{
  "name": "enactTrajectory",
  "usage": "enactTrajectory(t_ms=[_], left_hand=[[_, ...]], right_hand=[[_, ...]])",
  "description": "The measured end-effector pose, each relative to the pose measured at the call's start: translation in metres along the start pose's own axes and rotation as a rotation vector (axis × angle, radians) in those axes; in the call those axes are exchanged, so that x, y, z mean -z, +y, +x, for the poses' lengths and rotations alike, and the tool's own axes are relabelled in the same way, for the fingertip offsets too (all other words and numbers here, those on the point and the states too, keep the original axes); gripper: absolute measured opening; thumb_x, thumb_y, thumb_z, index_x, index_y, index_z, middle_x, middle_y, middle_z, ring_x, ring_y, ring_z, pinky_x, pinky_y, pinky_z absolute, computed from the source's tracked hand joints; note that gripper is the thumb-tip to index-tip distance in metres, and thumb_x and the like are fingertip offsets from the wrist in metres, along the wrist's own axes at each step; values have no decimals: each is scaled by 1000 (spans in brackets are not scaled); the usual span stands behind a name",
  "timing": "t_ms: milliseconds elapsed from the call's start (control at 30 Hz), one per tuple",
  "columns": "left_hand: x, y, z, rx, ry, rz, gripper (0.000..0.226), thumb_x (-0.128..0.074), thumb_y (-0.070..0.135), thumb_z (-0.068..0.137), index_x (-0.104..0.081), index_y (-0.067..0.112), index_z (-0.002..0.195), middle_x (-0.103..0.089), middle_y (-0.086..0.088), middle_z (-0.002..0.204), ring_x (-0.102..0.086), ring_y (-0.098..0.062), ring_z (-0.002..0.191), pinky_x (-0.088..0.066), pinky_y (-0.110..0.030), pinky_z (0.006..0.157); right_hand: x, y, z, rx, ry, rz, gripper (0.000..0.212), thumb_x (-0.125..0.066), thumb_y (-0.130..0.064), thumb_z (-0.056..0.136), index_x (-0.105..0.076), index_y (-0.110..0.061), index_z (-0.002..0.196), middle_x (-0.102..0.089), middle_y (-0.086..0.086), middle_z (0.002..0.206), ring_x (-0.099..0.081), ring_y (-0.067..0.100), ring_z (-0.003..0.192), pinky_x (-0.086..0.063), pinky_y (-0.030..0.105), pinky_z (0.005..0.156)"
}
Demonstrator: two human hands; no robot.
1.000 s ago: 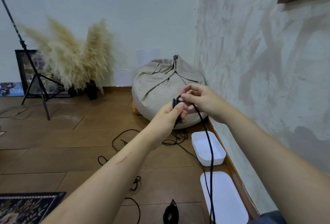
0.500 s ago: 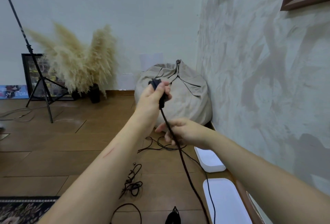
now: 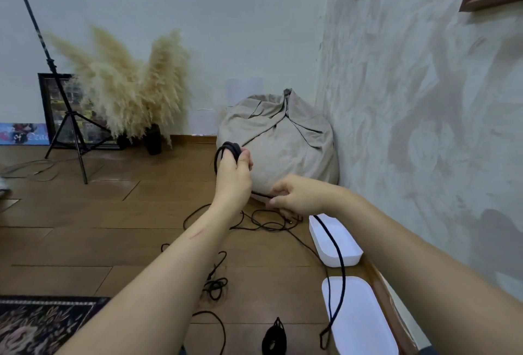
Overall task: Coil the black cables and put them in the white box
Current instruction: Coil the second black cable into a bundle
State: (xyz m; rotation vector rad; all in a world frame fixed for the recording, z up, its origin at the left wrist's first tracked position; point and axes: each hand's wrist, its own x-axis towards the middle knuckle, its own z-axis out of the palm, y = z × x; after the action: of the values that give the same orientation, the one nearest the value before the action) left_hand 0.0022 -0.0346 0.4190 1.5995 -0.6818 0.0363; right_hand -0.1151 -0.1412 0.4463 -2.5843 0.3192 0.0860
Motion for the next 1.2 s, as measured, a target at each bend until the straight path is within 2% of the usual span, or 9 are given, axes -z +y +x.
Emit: enactTrajectory(t_ms=[200, 367, 467, 567, 667, 833, 933, 1067, 1200], left_hand=[[-11, -11, -5, 68, -169, 34, 26, -43, 26, 109, -56, 4, 106, -63, -11, 94, -60, -24, 86, -50, -40, 80], [-28, 17, -21, 255, -460, -398, 45, -26, 32, 113, -60, 10, 93, -52, 3, 64, -48, -14, 61, -45, -28, 65], [-38, 24, -29, 244, -566, -416, 47, -24, 36, 112, -57, 10, 93, -51, 6, 61, -47, -12, 58, -44, -27, 65], [-36, 26, -34, 154, -606, -391, 32, -35, 30, 111, -57, 11, 98, -52, 7, 67, -49, -12, 65, -45, -31, 74], [-32, 23, -36, 55, -621, -262, 21, -43, 26, 110, -58, 15, 101, -52, 9, 70, -50, -13, 72, -45, -34, 80], [-31, 25, -39, 62, -581, -193, 23, -39, 24, 110, -59, 19, 98, -49, 6, 72, -47, -19, 76, -45, -39, 82], [-31, 25, -38, 93, -531, -207, 24, -39, 24, 110, -58, 14, 99, -48, 3, 72, -48, -18, 73, -45, -39, 82], [-29, 24, -37, 106, -512, -182, 25, -39, 22, 109, -59, 13, 98, -50, 3, 72, -51, -14, 69, -47, -37, 80], [-31, 28, -40, 169, -609, -248, 31, -35, 23, 111, -60, 11, 98, -51, 5, 68, -52, -12, 63, -52, -33, 75]], right_hand=[[10, -1, -3, 262, 324, -288, 19, -55, -24, 100, -71, -22, 110, -70, -7, 89, -60, 17, 86, -45, 33, 79], [28, 26, -7, 254, 632, 127, 5, -71, -34, 84, -72, -33, 90, -70, -12, 78, -64, 11, 81, -52, 44, 80], [32, 34, -12, 216, 628, 337, 5, -78, -29, 81, -73, -30, 83, -71, 1, 78, -63, 8, 74, -50, 38, 78], [33, 35, -22, 228, 572, 466, 5, -74, -11, 87, -76, -13, 91, -72, 14, 82, -60, -1, 68, -48, 17, 72], [31, 36, -25, 230, 534, 514, 13, -70, -7, 91, -74, -2, 102, -69, 12, 81, -61, -4, 68, -46, 9, 67], [32, 42, -24, 194, 404, 436, 25, -54, -15, 102, -70, -21, 121, -70, 15, 98, -56, 3, 80, -45, 21, 68], [35, 41, -22, 212, 412, 381, 29, -49, -11, 104, -68, -16, 125, -69, 12, 97, -57, 0, 81, -44, 14, 71], [33, 49, -15, 191, 565, 356, 14, -61, -23, 99, -74, -23, 104, -68, 4, 83, -61, 12, 78, -50, 32, 77], [29, 49, -7, 209, 657, 458, 12, -68, -24, 94, -77, -32, 93, -74, -5, 85, -62, 5, 81, -48, 26, 80]])
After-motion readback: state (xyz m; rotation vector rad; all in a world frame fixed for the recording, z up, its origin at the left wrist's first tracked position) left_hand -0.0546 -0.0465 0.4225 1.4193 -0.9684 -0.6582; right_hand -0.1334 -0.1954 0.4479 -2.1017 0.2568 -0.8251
